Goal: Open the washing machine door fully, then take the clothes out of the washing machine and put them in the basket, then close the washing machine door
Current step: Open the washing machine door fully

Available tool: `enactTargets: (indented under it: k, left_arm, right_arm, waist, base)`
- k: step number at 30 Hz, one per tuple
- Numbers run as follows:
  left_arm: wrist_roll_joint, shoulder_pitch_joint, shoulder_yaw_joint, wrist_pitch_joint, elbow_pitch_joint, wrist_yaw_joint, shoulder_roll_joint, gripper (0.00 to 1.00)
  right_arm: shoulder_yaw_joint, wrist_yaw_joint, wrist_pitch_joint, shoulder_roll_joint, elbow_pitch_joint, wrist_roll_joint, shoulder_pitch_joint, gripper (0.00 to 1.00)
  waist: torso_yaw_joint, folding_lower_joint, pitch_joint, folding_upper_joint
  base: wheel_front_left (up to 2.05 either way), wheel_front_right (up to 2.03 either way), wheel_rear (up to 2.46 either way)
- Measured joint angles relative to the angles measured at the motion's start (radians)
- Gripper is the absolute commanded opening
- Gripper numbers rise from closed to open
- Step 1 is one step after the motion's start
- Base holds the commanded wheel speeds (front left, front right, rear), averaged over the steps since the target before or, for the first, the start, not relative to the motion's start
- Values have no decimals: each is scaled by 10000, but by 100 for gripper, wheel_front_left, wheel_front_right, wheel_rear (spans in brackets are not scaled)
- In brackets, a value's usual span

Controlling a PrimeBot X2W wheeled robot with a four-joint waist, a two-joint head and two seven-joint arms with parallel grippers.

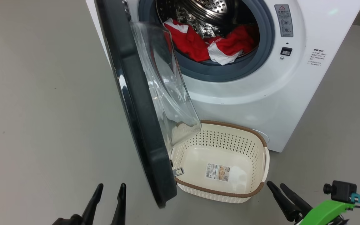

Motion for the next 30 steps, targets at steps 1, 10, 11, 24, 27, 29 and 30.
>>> enactTargets:
  k: [1, 10, 11, 24, 27, 29, 30]
  left_arm:
    - [0, 0, 2, 0, 4, 0, 0, 100]
    - [0, 1, 36, 0, 12, 0, 0, 100]
    - [0, 1, 46, 0, 10, 0, 0, 100]
    - [-2, -1, 48, 0, 8, 0, -2, 100]
    - [-2, -2, 46, 0, 6, 0, -2, 100]
    - [-2, -2, 46, 0, 4, 0, 0, 100]
    - [-2, -2, 46, 0, 4, 0, 0, 100]
  right_arm:
    - [140, 0, -295, -59, 48, -171, 0, 100]
    - [727, 0, -1338, -341, 627, -1578, -90, 100]
    - [537, 0, -1338, -313, 642, -1908, -95, 100]
    - [-2663, 10, -1367, 813, 63, -6475, 562, 100]
    - [-3438, 12, -1367, 1229, -349, -7607, 902, 100]
    - [-3883, 12, -1383, 1413, -610, -7994, 1058, 100]
    - [-4092, 12, -1392, 1513, -711, -8228, 1115, 100]
  waist:
    - [-2, 0, 1, 0]
    - [-82, 0, 10, 0]
    - [-99, 0, 15, 0]
    - [-118, 0, 64, 0]
    - [-105, 0, 74, 0]
    - [-94, 0, 80, 0]
    - [-89, 0, 78, 0]
  base:
    - [0, 0, 0]
    - [0, 0, 0]
    - [0, 0, 0]
    - [0, 0, 0]
    - [0, 0, 0]
    - [0, 0, 0]
    - [0, 0, 0]
